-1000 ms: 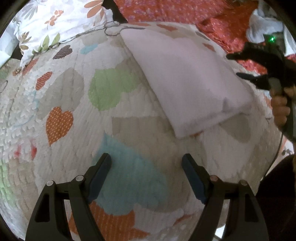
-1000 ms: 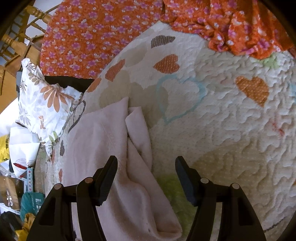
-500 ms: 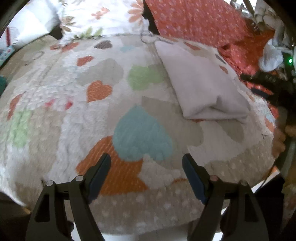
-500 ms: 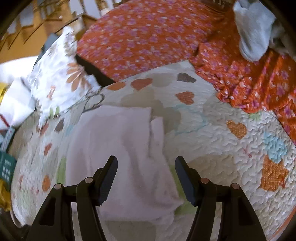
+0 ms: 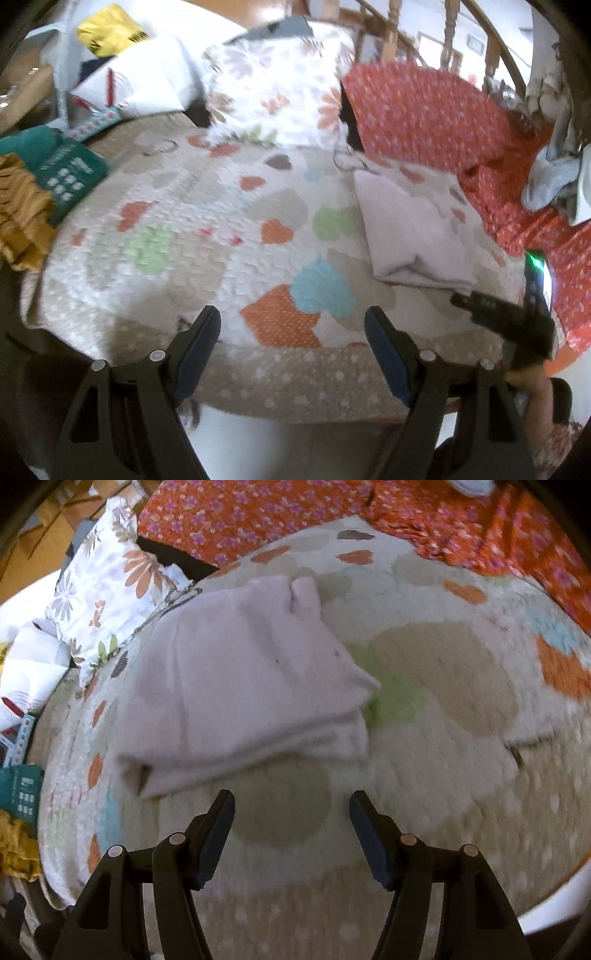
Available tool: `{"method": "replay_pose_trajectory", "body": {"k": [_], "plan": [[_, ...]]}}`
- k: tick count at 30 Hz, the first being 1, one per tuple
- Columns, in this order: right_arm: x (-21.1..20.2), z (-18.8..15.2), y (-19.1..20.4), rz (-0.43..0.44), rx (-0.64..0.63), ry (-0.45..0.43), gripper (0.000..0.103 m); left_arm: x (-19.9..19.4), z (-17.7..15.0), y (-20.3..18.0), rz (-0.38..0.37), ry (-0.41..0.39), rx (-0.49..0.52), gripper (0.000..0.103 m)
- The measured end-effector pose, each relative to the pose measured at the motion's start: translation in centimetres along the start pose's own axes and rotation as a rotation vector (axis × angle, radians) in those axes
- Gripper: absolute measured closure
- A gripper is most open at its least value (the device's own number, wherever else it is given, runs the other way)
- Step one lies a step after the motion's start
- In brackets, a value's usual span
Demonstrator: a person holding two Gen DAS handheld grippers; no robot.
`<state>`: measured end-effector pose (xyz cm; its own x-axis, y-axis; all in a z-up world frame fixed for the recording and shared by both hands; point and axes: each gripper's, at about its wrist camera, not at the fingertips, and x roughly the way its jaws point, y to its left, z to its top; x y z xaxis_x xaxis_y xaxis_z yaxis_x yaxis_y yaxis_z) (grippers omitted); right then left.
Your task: Fold small clothes
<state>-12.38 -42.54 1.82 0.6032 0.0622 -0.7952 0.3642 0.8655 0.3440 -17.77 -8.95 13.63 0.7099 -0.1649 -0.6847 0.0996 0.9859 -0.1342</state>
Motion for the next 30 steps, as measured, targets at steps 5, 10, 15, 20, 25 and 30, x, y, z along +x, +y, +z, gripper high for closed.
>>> {"method": "replay_pose_trajectory", "body": {"k": [5,10,15,20,25,30], "plan": [[-5.3,-0.7,0.3,0.015,-0.002,-0.131,0.034,-4.8,0.9,0.3,0.067,-0.108,-0.018,0.016],[-11.5,-0.3,0.6,0.036,0.014,-0.267,0.033,-8.8,2.7,-0.5,0.126,-0.362,-0.014,0.0],[-14.7,0.8,2.9,0.033,-0.067,-0.404,0.028,-9.6,5.1,-2.0,0.124,-0.443,0.026,0.0],[-11.7,1.6,3.6,-0.059,-0.167,-0.421,0.024,-6.3,6.8,-4.3,0.078,-0.328,0.089,0.0],[-7.2,2.0,1.3,-0.098,-0.147,-0.329,0.024,-0.5,6.5,-6.5,0.063,-0.13,0.092,0.0],[-4.8,2.1,1.1,-0.11,-0.176,-0.298,0.024,2.8,5.8,-8.0,0.076,-0.072,0.064,0.0]]}}
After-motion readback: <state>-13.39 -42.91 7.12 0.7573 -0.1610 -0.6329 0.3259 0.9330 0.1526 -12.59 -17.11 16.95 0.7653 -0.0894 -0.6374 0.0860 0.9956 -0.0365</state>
